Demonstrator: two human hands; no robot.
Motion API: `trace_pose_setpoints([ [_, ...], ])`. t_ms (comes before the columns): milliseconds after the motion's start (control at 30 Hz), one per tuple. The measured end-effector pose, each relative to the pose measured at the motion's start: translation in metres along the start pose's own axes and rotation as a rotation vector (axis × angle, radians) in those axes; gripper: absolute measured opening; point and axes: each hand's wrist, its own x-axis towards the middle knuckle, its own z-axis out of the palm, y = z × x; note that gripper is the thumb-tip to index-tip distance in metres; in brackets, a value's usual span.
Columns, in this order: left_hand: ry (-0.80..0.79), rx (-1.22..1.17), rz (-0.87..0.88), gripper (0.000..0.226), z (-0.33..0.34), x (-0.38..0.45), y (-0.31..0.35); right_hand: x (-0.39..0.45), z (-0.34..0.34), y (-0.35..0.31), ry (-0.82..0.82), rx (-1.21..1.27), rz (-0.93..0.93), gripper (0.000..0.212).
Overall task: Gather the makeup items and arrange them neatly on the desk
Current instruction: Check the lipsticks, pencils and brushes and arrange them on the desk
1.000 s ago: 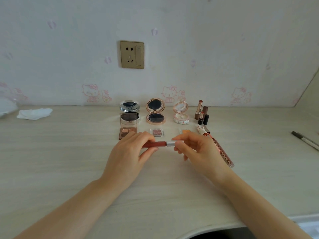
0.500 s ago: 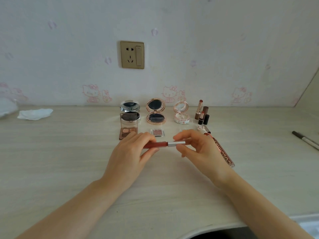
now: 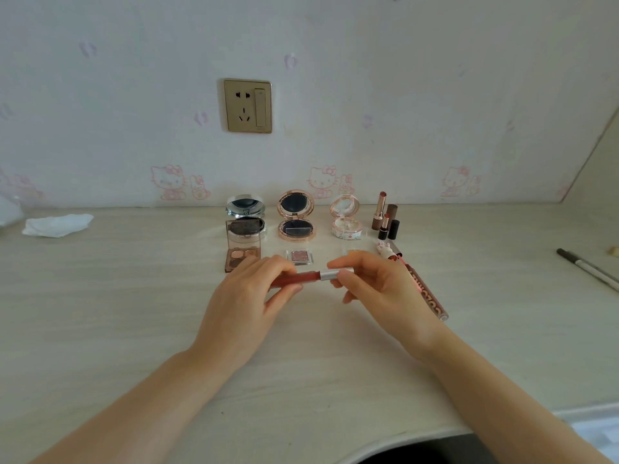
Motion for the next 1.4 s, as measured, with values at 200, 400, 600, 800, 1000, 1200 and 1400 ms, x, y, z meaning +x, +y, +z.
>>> trace_pose_setpoints([
  [200,-0.01,-0.043,-0.041,0.013,0.002,0.0,-0.002,0.001,-0.002,0.001,0.038,0.045,0.009,0.021],
  [400,-0.039,-0.115,-0.049,0.011,0.004,-0.001,0.0,0.001,-0.009,0.001,0.067,0.218,0.117,0.023],
  [600,-0.089,-0.169,-0.101,0.03,0.008,-0.007,0.003,0.002,-0.026,-0.001,0.051,0.331,0.19,0.022],
  [800,-0.164,-0.188,-0.05,0.031,0.008,-0.002,0.023,0.005,-0.051,-0.007,0.106,0.356,0.226,0.019],
  [1000,-0.263,-0.152,0.2,0.027,0.015,0.014,0.057,0.013,-0.093,-0.014,0.113,0.323,0.253,0.017],
  [1200,-0.29,-0.237,0.243,0.019,0.046,0.037,0.094,0.026,-0.133,-0.019,0.175,0.255,0.264,0.017],
  [1400,-0.377,-0.183,0.248,0.048,0.09,0.052,0.118,0.039,-0.164,-0.014,0.207,0.122,0.287,0.016],
])
